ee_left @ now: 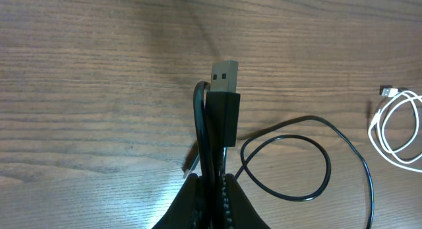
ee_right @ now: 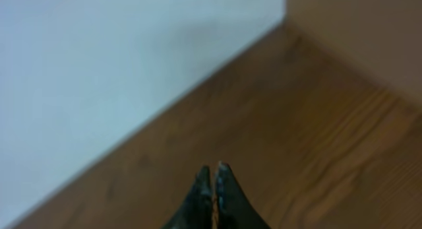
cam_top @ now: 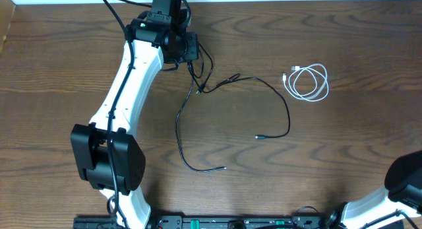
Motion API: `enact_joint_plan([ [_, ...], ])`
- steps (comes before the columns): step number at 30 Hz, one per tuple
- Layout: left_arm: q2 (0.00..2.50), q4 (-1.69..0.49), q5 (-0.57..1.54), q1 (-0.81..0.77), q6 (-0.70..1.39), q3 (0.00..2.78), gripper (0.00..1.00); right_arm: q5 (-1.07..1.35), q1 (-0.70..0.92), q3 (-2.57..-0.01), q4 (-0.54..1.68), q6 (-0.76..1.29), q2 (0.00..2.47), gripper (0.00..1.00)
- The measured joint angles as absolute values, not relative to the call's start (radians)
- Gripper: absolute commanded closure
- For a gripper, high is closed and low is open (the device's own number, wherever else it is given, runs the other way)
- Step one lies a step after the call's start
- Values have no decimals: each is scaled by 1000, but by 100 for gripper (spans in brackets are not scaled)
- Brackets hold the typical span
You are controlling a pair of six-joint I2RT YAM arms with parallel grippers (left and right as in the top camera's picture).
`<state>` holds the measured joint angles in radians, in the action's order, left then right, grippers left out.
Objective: Untangle cables
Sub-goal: 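Pull the white cable rightward with the right gripper, freeing it from black cables, then place the coiled white cable at the right side and release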
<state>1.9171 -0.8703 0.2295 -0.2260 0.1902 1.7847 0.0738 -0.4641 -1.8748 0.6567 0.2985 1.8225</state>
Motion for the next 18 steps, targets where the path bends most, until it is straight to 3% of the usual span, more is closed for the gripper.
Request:
enact_joint_plan([
  [9,1917,-868,229,-226,191,1785,92,283,-370,-1853,1005,195,1848,34],
  [18,1917,-872,229,-226,191,1785,88,277,-234,-1652,1025,148,1848,20],
])
